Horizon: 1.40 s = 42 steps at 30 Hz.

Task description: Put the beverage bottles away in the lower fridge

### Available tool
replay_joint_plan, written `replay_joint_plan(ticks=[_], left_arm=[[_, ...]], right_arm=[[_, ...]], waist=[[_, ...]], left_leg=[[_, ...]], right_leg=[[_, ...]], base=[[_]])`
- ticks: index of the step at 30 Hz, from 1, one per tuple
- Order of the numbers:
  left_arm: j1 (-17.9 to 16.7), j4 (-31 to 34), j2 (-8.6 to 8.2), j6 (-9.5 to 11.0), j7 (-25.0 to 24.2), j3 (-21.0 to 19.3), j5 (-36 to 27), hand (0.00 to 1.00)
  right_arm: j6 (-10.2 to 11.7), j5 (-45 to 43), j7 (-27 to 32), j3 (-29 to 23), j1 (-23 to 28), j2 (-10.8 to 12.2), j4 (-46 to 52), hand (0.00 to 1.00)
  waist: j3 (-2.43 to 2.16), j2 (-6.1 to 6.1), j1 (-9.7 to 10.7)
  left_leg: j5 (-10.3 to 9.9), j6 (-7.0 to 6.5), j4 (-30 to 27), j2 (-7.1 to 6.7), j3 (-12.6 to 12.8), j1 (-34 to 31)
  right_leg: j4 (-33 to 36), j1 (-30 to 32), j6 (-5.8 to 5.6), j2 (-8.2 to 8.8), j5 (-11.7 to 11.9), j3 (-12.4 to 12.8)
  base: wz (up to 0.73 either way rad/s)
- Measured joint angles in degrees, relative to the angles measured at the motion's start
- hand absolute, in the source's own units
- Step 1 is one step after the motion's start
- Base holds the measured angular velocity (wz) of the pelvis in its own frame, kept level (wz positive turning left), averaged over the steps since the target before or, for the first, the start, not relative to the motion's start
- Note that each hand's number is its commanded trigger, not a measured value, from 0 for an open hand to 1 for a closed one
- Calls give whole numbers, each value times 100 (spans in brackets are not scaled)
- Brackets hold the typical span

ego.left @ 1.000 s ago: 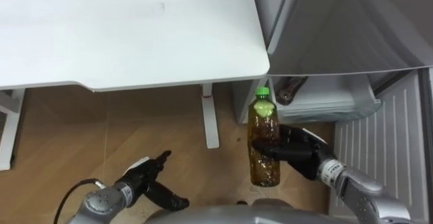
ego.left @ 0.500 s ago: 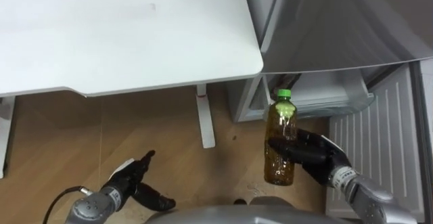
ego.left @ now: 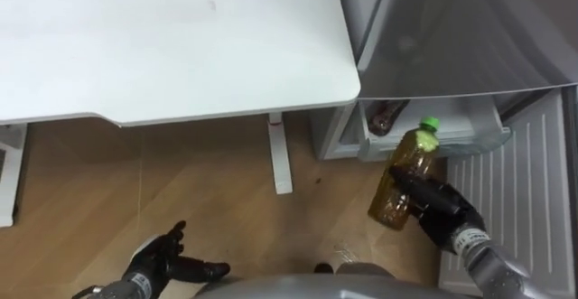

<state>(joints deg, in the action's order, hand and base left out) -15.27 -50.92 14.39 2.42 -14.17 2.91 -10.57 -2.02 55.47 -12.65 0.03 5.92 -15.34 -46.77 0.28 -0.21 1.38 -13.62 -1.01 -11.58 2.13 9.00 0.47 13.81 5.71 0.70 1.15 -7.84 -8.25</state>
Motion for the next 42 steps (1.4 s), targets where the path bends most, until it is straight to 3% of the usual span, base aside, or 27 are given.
replay_joint_plan(ticks=[5,9,12,14,18,20,28,33,38,42], left_arm=[[109,-241,-24,-97,95,7,-574,0],[331,-392,-23,-218,181,12,-807,0],[665,-712,-21,-380,346,73,-1064,0],[973,-875,-21,-456,486,103,-1188,0],[1184,-925,-40,-521,645,269,-1298,0],[1358,-975,-45,-588,715,276,-1645,0],[1601,-972,-72,-604,1139,296,-1964,0],[1824,-981,-91,-586,1369,426,-2364,0],[1957,-984,-104,-573,1504,473,-2363,0],[2084,-1009,-109,-566,1655,640,-2367,0]], right_arm=[[8,1310,497,-221,-686,16,-621,100],[17,1709,841,-399,-1232,3,-816,100],[15,2019,1047,-360,-1627,1,-992,100],[9,2288,1139,-366,-2091,-4,-1420,100],[-54,2353,1355,-376,-2460,-62,-1606,100],[-58,2547,1477,-404,-2598,-75,-1625,100],[-66,2803,2104,-669,-3345,-292,-1867,100],[-61,3012,2361,-807,-3766,-460,-1919,100],[-58,3022,2708,-866,-4246,-679,-2005,100],[-48,3029,2857,-868,-4442,-732,-2005,100]], waist=[[-4,53,-29],[17,61,-69],[63,13,-165],[140,-42,-187],[158,-59,-229],[188,-108,-334],[223,-163,-391],[252,-216,-452],[288,-286,-482],[290,-289,-477]], left_leg=[[4,-5,-247,-55,-129,-512],[24,-29,-509,-78,-146,-1012],[24,-30,-712,-115,-152,-1310],[23,-31,-976,-136,-195,-1686],[39,-60,-1279,-190,-230,-2254],[32,-70,-1482,-205,-214,-2636],[82,-62,-1865,-194,-285,-3662],[113,-78,-1915,-183,-175,-4001],[146,-119,-1936,-188,-44,-4244],[146,-121,-1995,-160,-58,-4384]], right_leg=[[155,405,24,76,-4,-131],[578,1010,60,186,-50,-130],[909,1364,88,271,-118,-127],[1097,1673,114,331,-135,-165],[1359,2214,146,447,-166,-203],[1617,2595,174,512,-230,-188],[1924,3528,289,593,-155,-295],[2026,3899,303,629,-145,-272],[2108,4168,292,681,-146,-258],[2087,4238,289,682,-143,-344]], base=[[12],[4],[3],[20],[14],[7],[10],[1],[2],[10]])
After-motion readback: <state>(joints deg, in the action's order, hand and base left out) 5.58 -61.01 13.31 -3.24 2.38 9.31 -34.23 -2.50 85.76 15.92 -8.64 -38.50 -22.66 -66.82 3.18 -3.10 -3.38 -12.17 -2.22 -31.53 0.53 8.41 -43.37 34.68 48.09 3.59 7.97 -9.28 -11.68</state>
